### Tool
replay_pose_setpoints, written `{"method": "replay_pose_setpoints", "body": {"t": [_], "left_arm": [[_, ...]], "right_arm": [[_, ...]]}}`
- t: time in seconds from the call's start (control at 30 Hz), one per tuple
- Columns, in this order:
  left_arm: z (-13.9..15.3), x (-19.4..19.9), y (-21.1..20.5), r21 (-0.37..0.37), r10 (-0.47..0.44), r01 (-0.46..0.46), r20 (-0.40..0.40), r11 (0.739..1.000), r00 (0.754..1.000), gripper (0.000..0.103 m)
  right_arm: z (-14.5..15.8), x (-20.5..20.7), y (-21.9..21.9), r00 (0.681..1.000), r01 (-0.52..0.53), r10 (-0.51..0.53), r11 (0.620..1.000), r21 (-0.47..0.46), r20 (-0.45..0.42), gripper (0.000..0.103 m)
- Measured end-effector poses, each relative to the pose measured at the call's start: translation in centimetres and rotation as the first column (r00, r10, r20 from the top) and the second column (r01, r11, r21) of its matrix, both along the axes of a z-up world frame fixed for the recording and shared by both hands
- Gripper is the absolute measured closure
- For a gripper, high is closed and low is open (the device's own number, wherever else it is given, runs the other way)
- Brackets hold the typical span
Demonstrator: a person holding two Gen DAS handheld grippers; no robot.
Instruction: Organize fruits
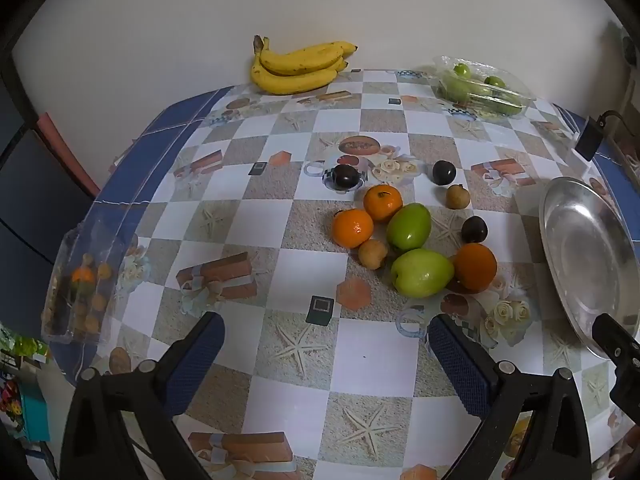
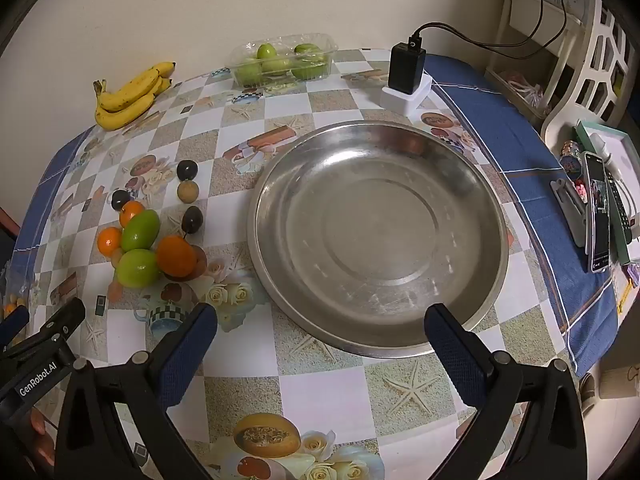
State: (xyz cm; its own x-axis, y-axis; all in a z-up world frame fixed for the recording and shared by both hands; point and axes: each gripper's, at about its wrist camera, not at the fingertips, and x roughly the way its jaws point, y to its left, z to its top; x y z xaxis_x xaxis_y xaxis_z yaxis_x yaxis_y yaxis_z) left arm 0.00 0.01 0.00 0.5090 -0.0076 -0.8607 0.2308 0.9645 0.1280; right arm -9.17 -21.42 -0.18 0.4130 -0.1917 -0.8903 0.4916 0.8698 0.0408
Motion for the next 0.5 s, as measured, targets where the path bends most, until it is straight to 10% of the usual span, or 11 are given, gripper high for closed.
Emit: {"method": "replay_pose_setpoints", "body": {"t": [0.5], "left_arm": [[-0.01, 0.00, 0.00, -0.002, 0.001, -0.001, -0.004, 1.000, 1.000, 0.000]], "right_arm": [[-0.11, 0.06, -0.05, 1.000, 0.001, -0.001, 1.000, 0.001, -0.002, 0.000]]}}
